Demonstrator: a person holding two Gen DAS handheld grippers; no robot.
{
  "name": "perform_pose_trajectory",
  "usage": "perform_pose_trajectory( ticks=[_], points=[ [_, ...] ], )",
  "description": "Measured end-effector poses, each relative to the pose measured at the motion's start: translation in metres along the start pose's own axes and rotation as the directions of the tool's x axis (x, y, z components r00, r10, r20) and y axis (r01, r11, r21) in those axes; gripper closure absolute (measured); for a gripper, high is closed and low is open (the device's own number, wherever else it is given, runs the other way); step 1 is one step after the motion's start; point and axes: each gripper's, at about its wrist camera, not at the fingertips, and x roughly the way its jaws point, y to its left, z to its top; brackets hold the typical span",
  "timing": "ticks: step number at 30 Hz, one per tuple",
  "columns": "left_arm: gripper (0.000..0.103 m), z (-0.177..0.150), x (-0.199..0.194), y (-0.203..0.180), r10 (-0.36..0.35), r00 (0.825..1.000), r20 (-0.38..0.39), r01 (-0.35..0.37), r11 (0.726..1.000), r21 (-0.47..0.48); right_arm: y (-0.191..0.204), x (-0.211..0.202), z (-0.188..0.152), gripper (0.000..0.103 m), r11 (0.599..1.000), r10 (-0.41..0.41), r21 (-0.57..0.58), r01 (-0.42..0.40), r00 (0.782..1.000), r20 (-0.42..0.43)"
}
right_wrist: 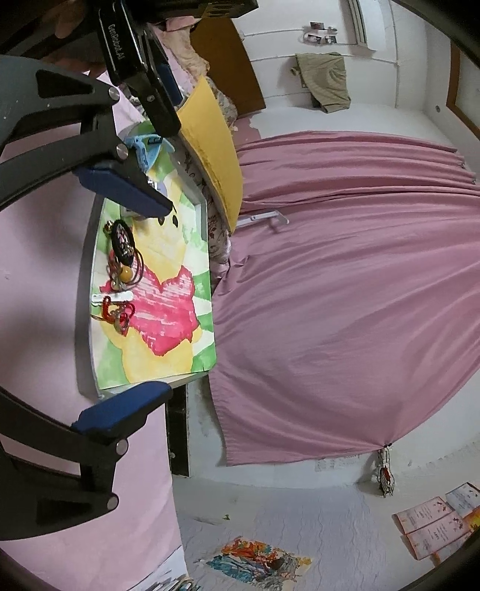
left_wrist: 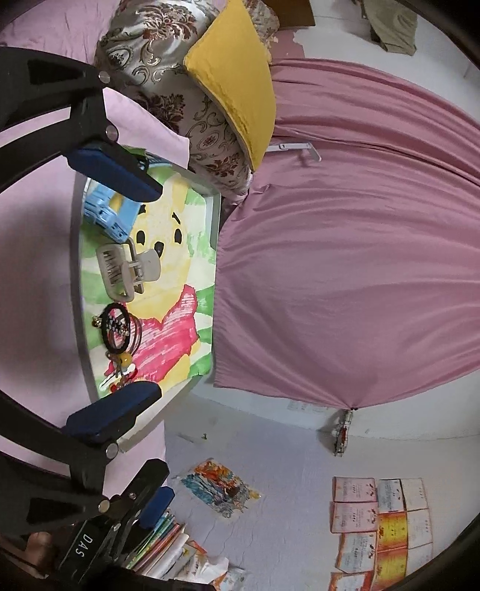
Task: Organize jewelry
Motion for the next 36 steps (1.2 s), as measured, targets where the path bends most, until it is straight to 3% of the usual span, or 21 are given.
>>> perform_pose_trajectory(
  ticks=[8, 21, 36],
  points=[
    [0.001, -0.015, -0.027, 0.004, 0.013, 1.000, 0.014, -0.013, 1.000, 0.024, 0.005, -0.027, -0.014, 0.002, 1.000, 0.013, 0.006, -0.013, 1.000, 0.021],
    [0.001, -0.047, -0.066, 0.028, 0.019, 1.000, 0.024, -0.019, 1.000, -0.003, 0.017, -0.056, -0.049, 0.002, 1.000, 0.023, 0.017, -0.023, 1.000, -0.002],
    [0.001, -0.079, -0.065, 0.036, 0.099, 0.994, 0.041, -0.098, 0.995, -0.024, 0.019, -0.067, -0.078, 0.002, 0.994, -0.103, -0.043, 0.105, 0.994, 0.038]
  ],
)
